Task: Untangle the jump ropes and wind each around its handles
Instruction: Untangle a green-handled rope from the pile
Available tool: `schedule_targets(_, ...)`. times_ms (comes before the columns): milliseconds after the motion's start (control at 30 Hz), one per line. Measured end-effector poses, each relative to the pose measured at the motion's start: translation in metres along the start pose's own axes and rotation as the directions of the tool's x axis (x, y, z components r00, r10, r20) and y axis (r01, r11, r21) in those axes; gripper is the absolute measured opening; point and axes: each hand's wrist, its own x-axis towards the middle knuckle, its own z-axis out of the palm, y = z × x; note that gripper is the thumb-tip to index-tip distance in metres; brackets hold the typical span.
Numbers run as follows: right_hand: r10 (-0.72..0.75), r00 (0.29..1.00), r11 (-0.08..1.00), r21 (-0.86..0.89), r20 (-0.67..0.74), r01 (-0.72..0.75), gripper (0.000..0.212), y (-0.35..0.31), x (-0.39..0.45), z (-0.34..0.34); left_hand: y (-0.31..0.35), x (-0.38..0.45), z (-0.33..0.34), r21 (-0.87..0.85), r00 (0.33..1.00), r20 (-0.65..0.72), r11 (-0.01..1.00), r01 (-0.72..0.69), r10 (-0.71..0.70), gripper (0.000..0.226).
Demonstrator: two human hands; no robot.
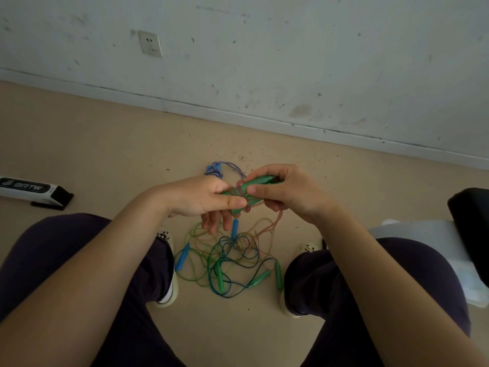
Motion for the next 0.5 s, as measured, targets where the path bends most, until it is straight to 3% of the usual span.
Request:
schedule_targets(167,-0.053,0.999,0.949,0.312,-0.008,0.053,0.031,0.004,0.005,0.002,0.003,0.005,0.005,-0.102,0.970,-0.197,0.981,-0.164,0.142,0.039)
schedule_targets(233,-0.068,0.998,0.922,0.382,0.003,0.062,0.022,0.005,0.007,0.007,0.003,0.008,0.008,-0.156,0.948,-0.277,0.966,-0.205,0.156,0.040)
schedule_targets(300,-0.093,0.996,0.920,0.383,0.000,0.086,0.012,0.002,0.007,0.012,0.004,0.010,0.011,-0.184,0.926,-0.339,0.954,-0.236,0.163,0.040)
schedule_targets(500,-0.150,0.989,0.942,0.302,-0.005,0.144,0.015,0.000,0.008,0.009,0.001,0.015,0.016,-0.230,0.891,-0.424,0.933,-0.277,0.160,0.020)
